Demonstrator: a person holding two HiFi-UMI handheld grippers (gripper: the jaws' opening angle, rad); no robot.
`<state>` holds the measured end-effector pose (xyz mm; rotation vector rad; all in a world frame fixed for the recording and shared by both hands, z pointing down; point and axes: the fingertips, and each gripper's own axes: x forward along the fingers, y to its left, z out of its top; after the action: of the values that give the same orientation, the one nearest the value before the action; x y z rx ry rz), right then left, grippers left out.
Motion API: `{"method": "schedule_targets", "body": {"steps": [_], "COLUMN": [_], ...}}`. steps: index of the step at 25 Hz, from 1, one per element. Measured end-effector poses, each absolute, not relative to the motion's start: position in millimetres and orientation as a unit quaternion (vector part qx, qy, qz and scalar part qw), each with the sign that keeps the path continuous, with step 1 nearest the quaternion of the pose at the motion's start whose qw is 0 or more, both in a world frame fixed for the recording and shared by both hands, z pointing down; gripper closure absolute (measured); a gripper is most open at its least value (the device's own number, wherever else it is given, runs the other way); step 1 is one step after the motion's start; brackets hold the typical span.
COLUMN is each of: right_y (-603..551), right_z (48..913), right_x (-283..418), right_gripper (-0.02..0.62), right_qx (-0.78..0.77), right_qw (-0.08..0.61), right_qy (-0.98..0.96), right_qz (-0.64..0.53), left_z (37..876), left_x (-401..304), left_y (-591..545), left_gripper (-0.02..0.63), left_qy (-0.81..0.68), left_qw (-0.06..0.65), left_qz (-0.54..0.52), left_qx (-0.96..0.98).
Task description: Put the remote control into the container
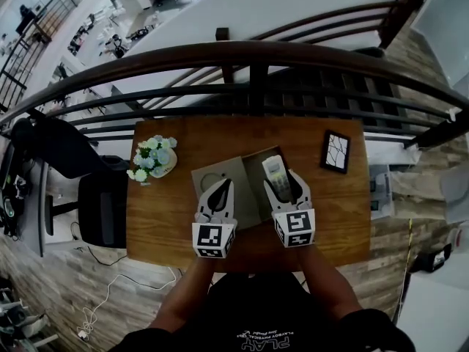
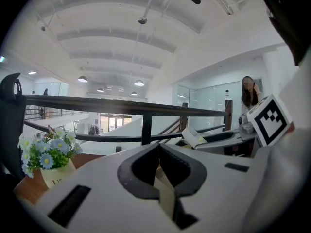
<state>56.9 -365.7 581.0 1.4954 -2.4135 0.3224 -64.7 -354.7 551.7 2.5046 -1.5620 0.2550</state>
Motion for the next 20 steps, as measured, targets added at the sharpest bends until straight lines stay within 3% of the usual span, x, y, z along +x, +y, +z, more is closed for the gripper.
{"method": "schedule_targets", "body": {"steps": [20], "right_y": [-382.3], "right_z": [675.6], "right_x": [43.8], "right_gripper": [0.33], "right_qx": [0.509], "right_qw": [0.232], "right_qy": [-0.808], "right_qz": [0.183], "left_z": [606.1], "left_x": [-70.1], "left_y": [-366.7], "left_gripper": [0.598], "left_qy": [-0.53], "left_qw": [0.129], "left_qz": [0.118], "left_qx": [0.83]}}
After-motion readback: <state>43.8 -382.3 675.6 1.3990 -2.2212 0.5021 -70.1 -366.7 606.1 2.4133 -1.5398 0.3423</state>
